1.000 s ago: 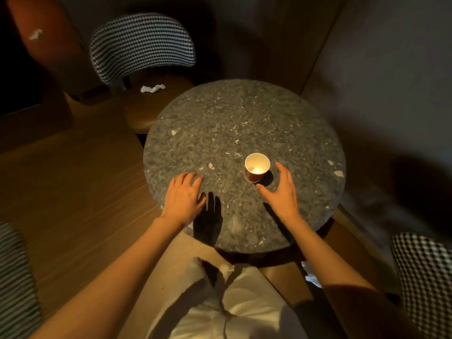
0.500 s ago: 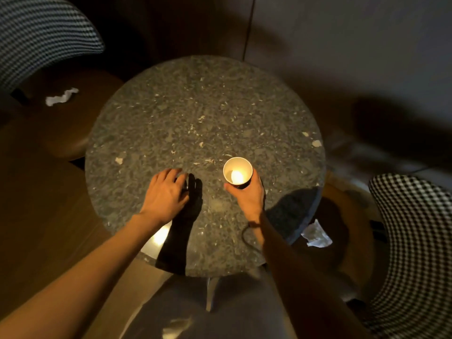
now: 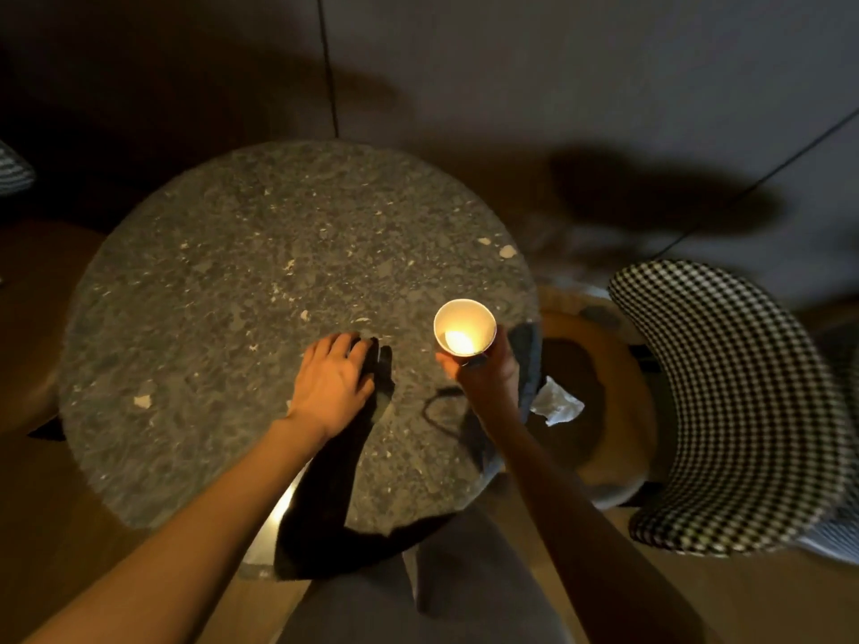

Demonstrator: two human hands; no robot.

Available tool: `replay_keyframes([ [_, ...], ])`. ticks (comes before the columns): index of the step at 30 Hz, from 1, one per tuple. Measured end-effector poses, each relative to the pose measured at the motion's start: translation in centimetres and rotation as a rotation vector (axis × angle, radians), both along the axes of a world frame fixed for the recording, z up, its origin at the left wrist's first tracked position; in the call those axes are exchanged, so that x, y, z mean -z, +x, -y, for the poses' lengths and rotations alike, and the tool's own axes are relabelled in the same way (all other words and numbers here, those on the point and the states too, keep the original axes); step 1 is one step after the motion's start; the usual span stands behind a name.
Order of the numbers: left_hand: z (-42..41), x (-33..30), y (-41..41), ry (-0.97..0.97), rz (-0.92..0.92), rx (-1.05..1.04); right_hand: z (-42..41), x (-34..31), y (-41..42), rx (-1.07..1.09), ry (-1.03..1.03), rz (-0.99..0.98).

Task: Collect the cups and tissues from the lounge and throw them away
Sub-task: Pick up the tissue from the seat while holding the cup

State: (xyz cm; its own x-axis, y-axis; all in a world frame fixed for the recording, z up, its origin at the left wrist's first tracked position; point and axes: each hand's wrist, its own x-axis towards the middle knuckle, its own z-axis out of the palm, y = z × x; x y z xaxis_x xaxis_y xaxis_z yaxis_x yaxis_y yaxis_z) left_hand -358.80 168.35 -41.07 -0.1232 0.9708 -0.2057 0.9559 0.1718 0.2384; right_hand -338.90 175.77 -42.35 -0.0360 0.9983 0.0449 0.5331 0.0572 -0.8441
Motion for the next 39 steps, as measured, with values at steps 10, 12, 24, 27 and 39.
replay_keyframes([
  [10, -6.6, -0.7, 18.4, 0.121, 0.022, 0.264, 0.1, -2.1, 19.4, 0.247, -0.023, -0.017],
  [12, -7.4, 0.0, 22.8, 0.114, 0.004, 0.307, -0.2, -1.5, 23.4, 0.284, -0.029, 0.012],
  [24, -15.2, 11.0, 36.5, -0.052, 0.041, 0.289, -4.5, 8.9, 36.7, 0.305, -0.292, 0.056],
  [27, -16.8, 16.2, 37.3, -0.128, 0.078, 0.225, -6.0, 13.7, 36.8, 0.331, -0.268, 0.033],
  [39, -18.3, 34.8, 38.2, -0.321, -0.043, 0.253, -8.1, 30.4, 34.2, 0.493, -0.389, -0.215],
])
